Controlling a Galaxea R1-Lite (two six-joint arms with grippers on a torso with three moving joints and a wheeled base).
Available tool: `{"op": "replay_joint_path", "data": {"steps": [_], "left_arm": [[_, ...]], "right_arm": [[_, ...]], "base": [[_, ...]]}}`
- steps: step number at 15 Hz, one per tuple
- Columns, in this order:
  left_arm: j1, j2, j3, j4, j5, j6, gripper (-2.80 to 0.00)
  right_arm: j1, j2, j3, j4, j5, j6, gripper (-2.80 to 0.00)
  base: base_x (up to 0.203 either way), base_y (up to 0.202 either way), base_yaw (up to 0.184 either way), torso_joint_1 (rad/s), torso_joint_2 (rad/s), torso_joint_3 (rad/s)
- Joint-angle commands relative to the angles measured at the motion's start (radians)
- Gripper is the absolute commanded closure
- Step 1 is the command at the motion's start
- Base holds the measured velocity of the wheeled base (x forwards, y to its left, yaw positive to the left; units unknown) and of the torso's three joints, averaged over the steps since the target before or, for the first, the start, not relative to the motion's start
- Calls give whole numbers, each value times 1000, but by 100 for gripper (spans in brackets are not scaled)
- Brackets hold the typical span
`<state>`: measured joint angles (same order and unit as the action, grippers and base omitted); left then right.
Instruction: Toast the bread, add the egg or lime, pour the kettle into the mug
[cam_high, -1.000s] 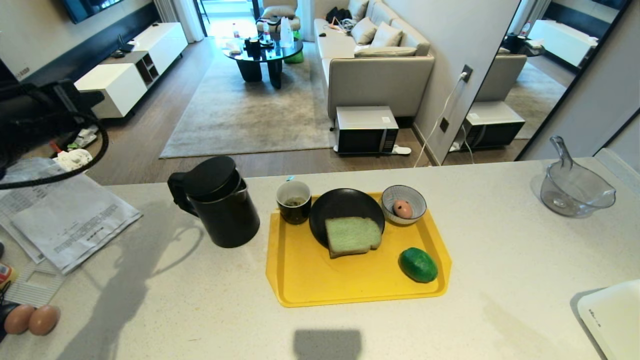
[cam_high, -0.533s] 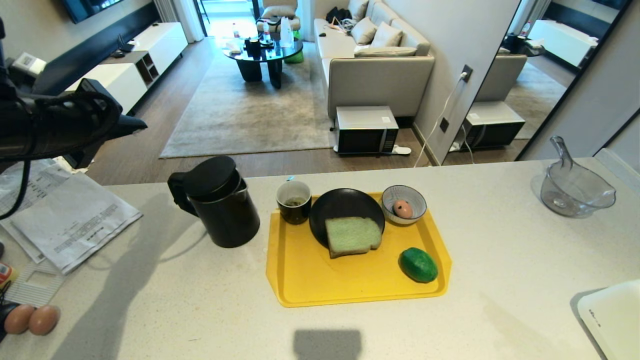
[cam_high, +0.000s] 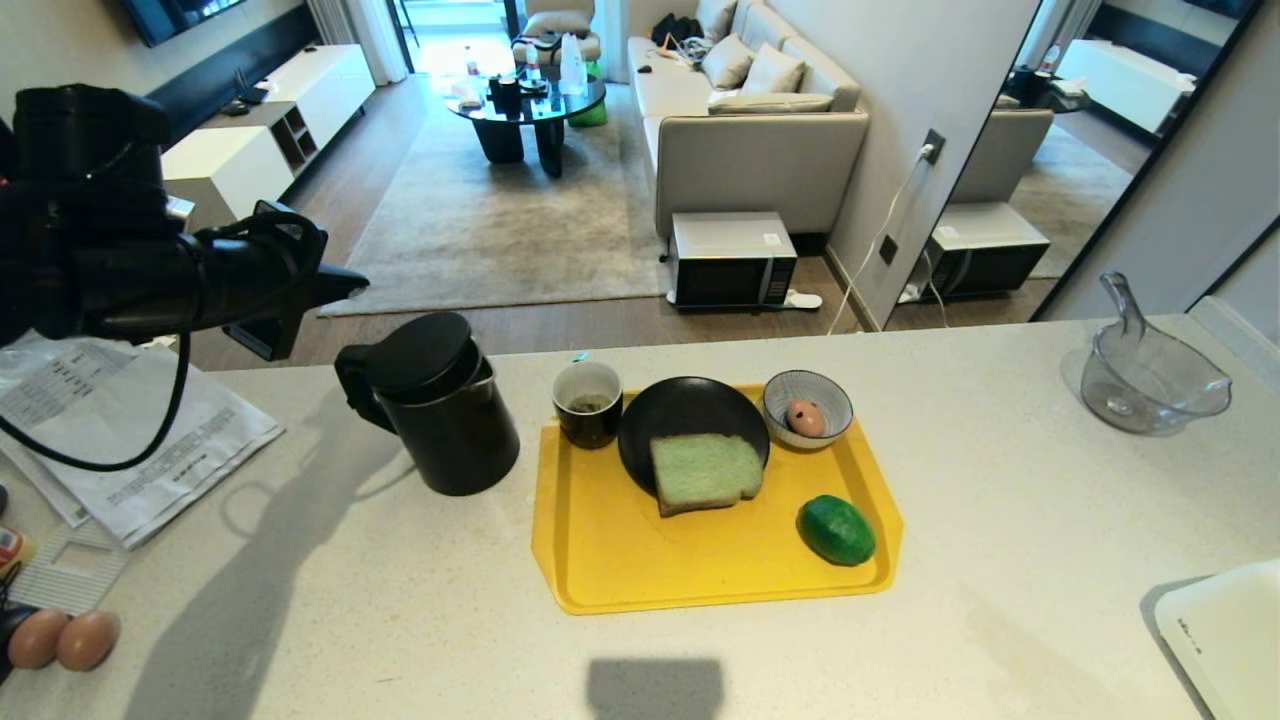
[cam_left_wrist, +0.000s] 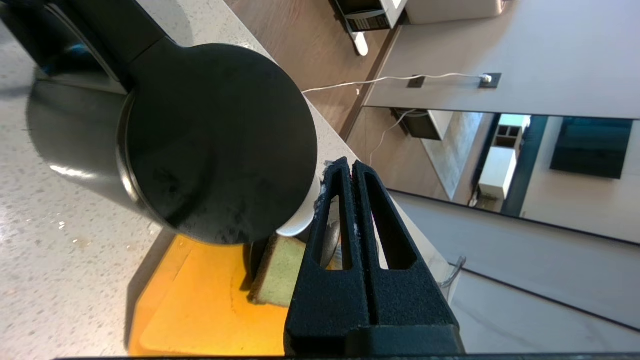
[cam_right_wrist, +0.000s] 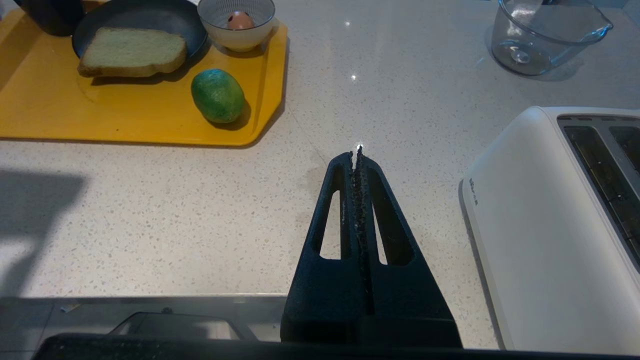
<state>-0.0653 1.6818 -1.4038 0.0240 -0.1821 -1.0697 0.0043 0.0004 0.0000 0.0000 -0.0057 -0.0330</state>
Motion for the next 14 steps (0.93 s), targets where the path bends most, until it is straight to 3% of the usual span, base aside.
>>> {"op": "replay_joint_path", "data": {"steps": [1, 9, 14], "left_arm": [[-8, 69, 3, -19, -2, -18, 0], [-54, 175, 7, -47, 1, -87, 0], [-69, 223, 41, -105, 3, -94, 0]], "right_arm": [[0, 0, 0, 0, 0, -1, 0], [0, 0, 0, 0, 0, -1, 0], [0, 0, 0, 0, 0, -1, 0]], "base": [[0, 0, 0, 0, 0, 0], [0, 0, 0, 0, 0, 0], [0, 0, 0, 0, 0, 0]]}}
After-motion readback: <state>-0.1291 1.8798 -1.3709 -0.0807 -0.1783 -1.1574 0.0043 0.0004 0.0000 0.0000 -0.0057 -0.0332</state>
